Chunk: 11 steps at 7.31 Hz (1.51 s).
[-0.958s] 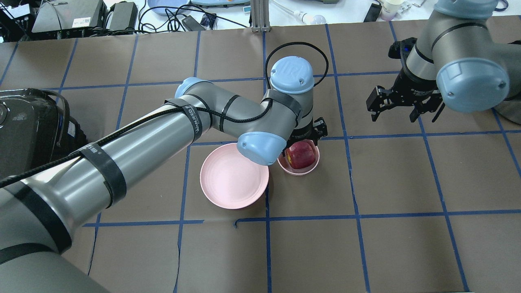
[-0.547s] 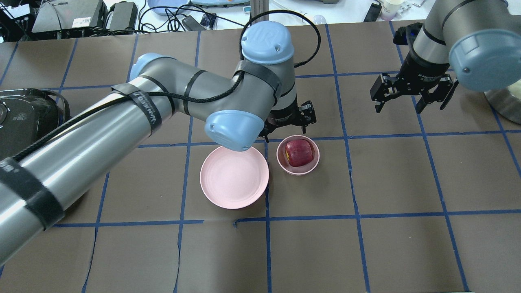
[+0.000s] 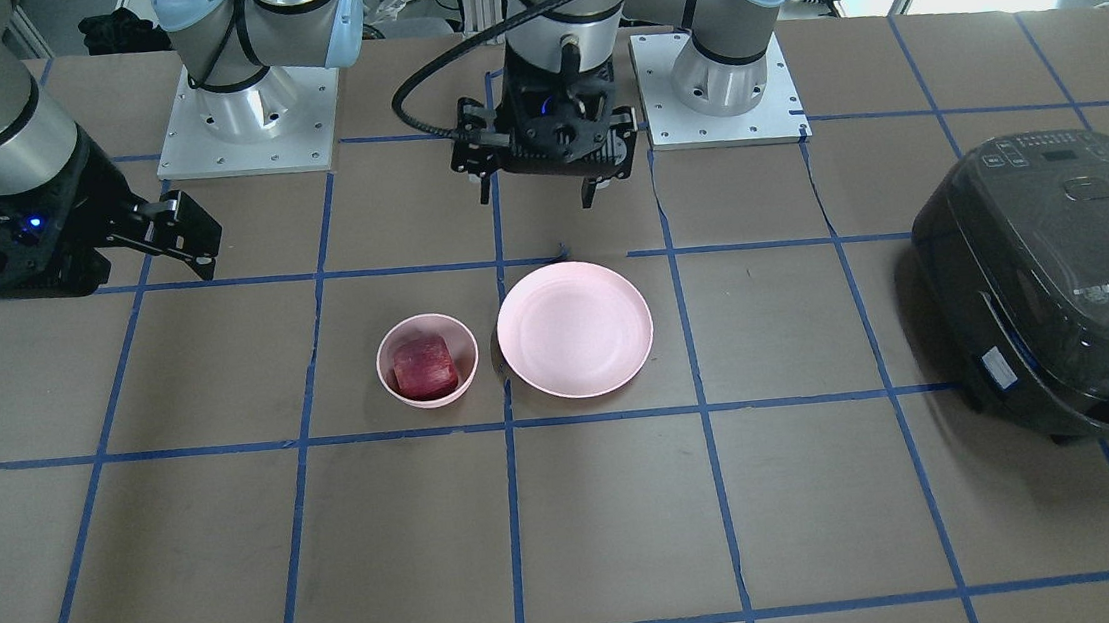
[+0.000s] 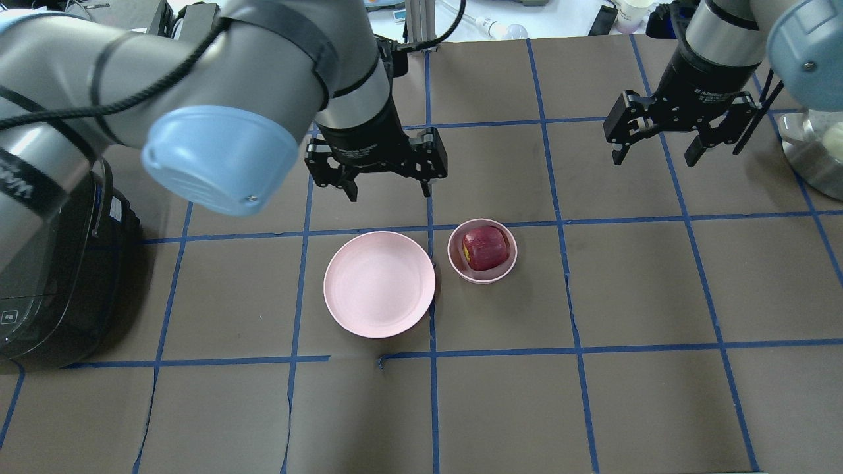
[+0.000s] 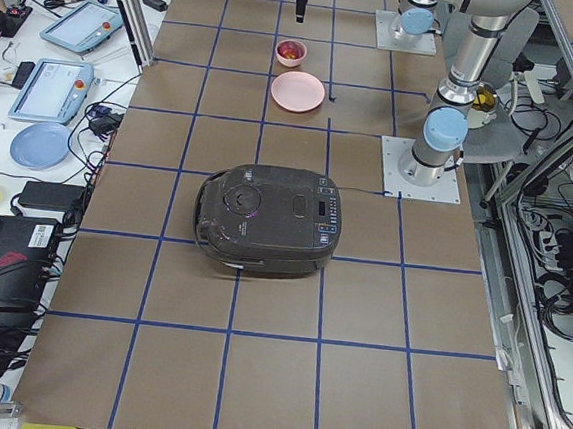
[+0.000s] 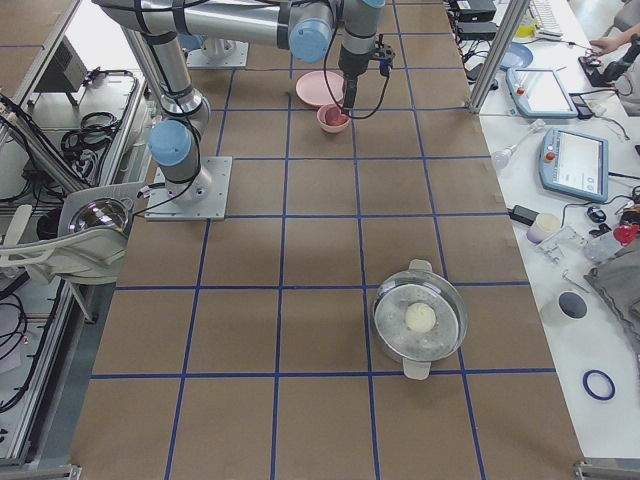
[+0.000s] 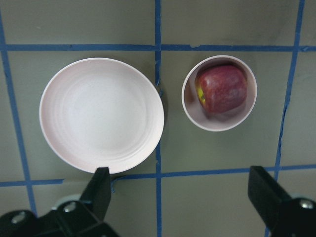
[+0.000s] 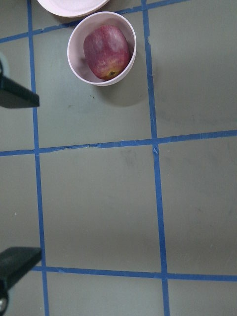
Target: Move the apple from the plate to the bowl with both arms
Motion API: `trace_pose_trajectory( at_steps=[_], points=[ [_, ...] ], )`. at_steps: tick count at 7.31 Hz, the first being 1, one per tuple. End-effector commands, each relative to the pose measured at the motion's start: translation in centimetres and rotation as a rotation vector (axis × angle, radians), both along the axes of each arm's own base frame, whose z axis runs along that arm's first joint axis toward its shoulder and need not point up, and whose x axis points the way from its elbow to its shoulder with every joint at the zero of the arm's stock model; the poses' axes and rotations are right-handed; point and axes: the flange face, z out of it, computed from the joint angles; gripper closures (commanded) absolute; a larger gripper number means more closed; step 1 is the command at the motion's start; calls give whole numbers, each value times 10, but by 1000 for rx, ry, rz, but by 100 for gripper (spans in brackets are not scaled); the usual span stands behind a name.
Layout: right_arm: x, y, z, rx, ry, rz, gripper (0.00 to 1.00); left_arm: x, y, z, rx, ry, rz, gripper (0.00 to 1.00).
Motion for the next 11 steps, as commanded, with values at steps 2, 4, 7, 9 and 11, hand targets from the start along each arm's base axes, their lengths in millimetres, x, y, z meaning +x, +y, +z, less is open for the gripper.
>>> trace_pose_trajectory(
  at_steps=[2,4,7,9,11],
  points=[
    [30,9,8,-21,-14,-16,0,76,-10,38,-34,2,22,0],
    [32,14,12,-24,-23,-16,0,115,-24,45,-56,-8,24,0],
    [48,31,31,-62,-51,-8,0,128,-18,50,-74,-40,12,0],
    [48,33,34,-71,-50,-8,0,130,-17,50,-74,-40,17,0],
    [47,32,33,-74,-39,-7,0,129,-17,49,-72,-38,15,0]
  ],
)
